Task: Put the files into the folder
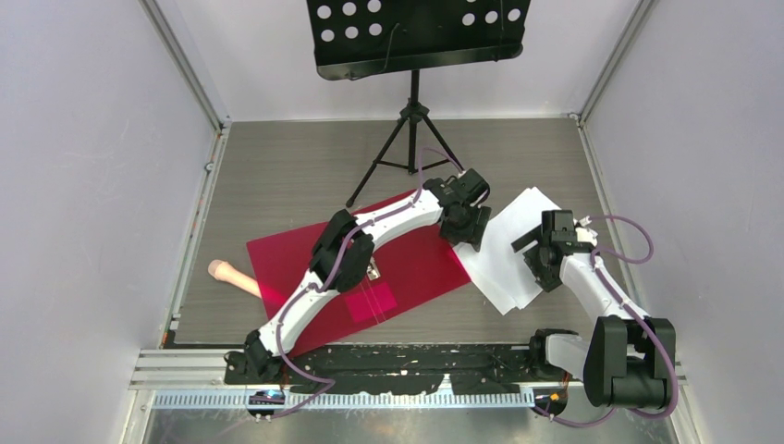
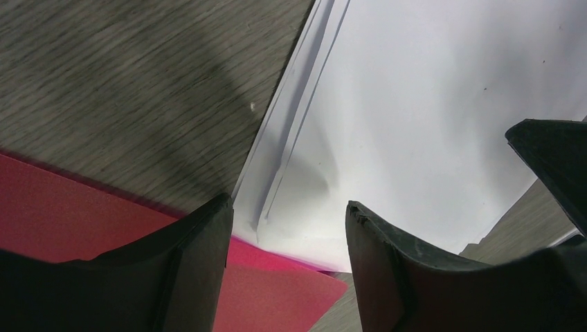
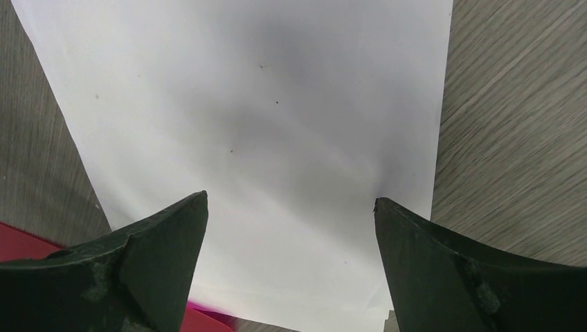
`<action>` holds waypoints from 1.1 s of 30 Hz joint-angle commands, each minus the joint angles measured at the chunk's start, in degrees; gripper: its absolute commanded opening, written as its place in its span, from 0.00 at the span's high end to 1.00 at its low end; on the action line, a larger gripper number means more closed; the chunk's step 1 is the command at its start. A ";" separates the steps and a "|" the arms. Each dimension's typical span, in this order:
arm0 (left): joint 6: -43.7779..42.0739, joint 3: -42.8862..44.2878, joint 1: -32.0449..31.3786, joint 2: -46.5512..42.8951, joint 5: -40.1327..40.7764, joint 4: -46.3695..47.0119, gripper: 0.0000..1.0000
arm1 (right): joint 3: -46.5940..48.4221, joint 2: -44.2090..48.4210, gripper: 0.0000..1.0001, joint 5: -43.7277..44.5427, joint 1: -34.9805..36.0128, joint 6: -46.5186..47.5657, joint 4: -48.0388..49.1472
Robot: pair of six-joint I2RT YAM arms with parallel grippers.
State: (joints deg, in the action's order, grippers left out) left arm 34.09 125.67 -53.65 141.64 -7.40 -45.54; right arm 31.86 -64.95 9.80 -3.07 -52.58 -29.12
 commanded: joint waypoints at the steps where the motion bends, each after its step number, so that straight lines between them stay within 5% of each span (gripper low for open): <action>1: 0.10 -0.57 -0.83 -1.95 -1.19 -2.20 0.36 | -0.53 0.33 0.05 0.15 0.17 0.65 0.89; 9: -1.03 1.10 -0.93 -1.16 -2.84 -4.66 0.35 | -0.29 -0.16 0.05 -2.86 0.17 2.46 3.05; 13: 0.04 4.23 -0.98 0.78 3.41 -9.41 0.36 | 0.45 1.75 0.05 -2.13 -0.44 3.43 1.66; 17: -0.61 4.46 -1.11 -0.29 8.96 -9.91 0.23 | 1.55 4.28 0.05 -0.18 -3.13 5.17 -1.82; 22: -3.84 8.69 -0.78 1.60 6.72 -9.35 0.12 | 0.94 5.95 0.05 2.35 -6.77 6.95 -3.93; 33: -4.27 13.88 0.03 6.58 1.74 -7.34 0.04 | -7.30 -3.31 0.04 -15.68 -12.81 10.80 16.11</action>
State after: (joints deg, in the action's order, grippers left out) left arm 29.61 135.98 -54.19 145.77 -3.77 -53.63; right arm 27.99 -64.38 2.59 -15.57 -43.27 -20.91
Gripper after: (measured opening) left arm 0.952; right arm 0.954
